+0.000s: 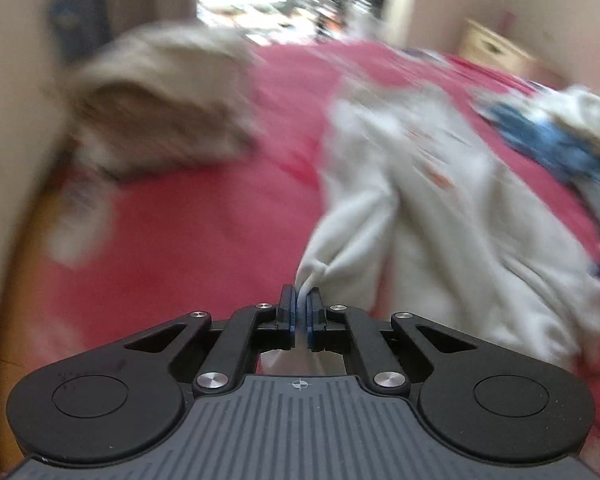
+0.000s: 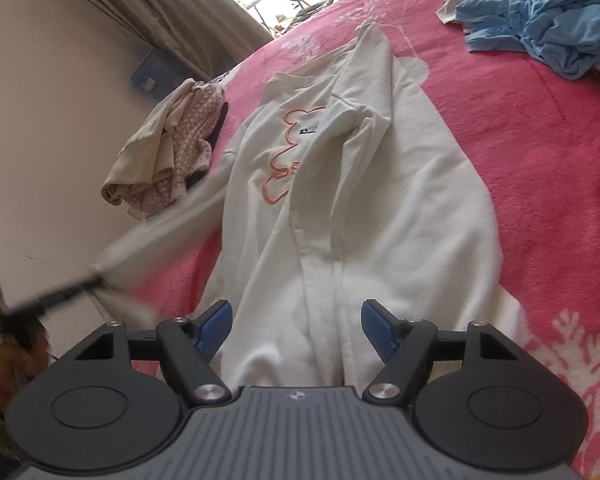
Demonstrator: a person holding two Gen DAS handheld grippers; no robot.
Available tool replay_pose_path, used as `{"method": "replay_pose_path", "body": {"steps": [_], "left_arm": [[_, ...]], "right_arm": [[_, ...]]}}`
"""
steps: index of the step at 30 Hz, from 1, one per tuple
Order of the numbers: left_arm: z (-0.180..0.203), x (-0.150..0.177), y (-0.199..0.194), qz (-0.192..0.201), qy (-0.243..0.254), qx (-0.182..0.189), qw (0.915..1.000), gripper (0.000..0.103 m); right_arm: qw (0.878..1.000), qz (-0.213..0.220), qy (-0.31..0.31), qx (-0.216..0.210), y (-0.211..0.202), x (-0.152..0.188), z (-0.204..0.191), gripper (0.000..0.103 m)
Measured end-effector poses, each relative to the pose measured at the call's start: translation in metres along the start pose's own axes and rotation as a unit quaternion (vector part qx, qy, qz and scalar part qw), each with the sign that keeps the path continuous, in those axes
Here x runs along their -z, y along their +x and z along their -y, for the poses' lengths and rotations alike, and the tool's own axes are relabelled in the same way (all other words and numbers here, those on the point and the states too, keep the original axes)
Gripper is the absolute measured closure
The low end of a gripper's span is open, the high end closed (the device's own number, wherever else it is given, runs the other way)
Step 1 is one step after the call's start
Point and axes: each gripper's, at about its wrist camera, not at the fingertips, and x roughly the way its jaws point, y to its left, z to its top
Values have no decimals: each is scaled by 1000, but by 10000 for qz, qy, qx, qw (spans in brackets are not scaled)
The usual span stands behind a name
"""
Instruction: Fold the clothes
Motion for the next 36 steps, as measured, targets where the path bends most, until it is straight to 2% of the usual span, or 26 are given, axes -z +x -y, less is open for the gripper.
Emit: {"method": "replay_pose_path", "body": {"steps": [2,5,7,9,11,13,16,19,20,23,27,29,32,34,36], "left_arm": [[-24,-20,-7,205,66,-618,9979,100],[-60,-48,-4,285,43,-1416,9895,100],[-77,-60,9,290,98,-1870,9819,99],[-86,-63,28,287,362,-2344,9710,98],[-93,-61,55,139,507,-2662,9625,98],[-101,-54,85,-230,559,-2724,9603,95],[-110,-39,114,-602,207,-2549,9649,91],[-118,-27,115,-713,-325,-2182,9727,72],[-120,-23,111,-702,-443,-2046,9753,66],[-120,-16,92,-571,-527,-1793,9807,60],[-112,-16,53,-159,-595,-1561,9858,50],[-103,-20,39,55,-639,-1215,9905,47],[-75,-23,27,177,-591,-465,9970,42],[-50,-21,31,16,-502,149,9986,41],[-20,-15,41,-222,-360,767,9962,41]], "right_arm": [[10000,9,40,9,0,-1,3,29],[10000,27,76,26,-1,-1,6,29],[9999,41,90,62,-2,-1,8,29],[9999,50,128,105,-2,-1,10,29],[9997,29,173,153,-1,0,14,29],[9996,7,216,205,0,0,17,29],[9992,-18,283,293,2,1,23,29],[9986,-21,356,400,4,1,29,28],[9983,-19,383,431,5,0,31,28],[9976,-8,448,524,6,-2,38,28],[9965,88,455,697,5,-4,44,28],[9952,154,491,830,3,-6,47,28],[9925,261,578,1048,-1,-7,54,27],[9895,332,693,1224,-5,-6,60,24],[9856,359,820,1438,-8,-4,67,23]]}}
